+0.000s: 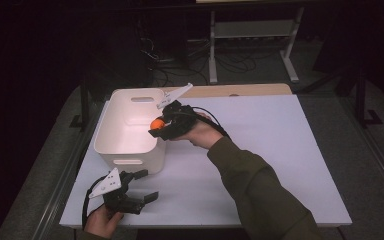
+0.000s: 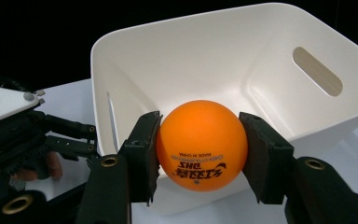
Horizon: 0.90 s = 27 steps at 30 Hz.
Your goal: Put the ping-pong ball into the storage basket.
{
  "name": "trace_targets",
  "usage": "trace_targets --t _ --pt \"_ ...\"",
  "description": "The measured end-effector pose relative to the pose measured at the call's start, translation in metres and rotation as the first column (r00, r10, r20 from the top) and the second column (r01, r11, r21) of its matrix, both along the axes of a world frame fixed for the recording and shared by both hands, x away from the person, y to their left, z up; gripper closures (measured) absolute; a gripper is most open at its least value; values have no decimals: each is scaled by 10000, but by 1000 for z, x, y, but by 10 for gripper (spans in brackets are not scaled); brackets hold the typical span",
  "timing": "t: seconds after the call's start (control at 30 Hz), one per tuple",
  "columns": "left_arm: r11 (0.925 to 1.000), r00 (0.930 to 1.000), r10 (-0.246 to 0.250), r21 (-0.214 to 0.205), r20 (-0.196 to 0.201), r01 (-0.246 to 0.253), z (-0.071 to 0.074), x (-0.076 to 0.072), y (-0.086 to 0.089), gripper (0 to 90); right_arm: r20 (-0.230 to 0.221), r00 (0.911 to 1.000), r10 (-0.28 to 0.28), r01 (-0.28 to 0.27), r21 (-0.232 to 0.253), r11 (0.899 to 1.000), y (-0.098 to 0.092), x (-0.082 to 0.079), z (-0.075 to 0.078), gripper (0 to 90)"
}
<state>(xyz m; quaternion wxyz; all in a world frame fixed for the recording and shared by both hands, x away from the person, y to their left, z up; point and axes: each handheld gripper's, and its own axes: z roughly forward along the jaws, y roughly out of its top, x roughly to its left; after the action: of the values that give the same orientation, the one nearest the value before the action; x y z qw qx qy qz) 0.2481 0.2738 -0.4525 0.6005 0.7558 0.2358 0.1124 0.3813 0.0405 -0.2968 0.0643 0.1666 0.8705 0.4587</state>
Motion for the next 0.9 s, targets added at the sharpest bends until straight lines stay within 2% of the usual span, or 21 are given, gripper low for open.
trace_targets --t 0.57,0.9 --pt "10000 10000 -25 45 53 25 0 0 0 139 -22 9997 229 -229 -37 9997 29 6 4 494" --pt "10000 10000 -33 44 54 33 0 -1 0 139 -123 9995 302 -305 -253 9992 49 12 0 493"
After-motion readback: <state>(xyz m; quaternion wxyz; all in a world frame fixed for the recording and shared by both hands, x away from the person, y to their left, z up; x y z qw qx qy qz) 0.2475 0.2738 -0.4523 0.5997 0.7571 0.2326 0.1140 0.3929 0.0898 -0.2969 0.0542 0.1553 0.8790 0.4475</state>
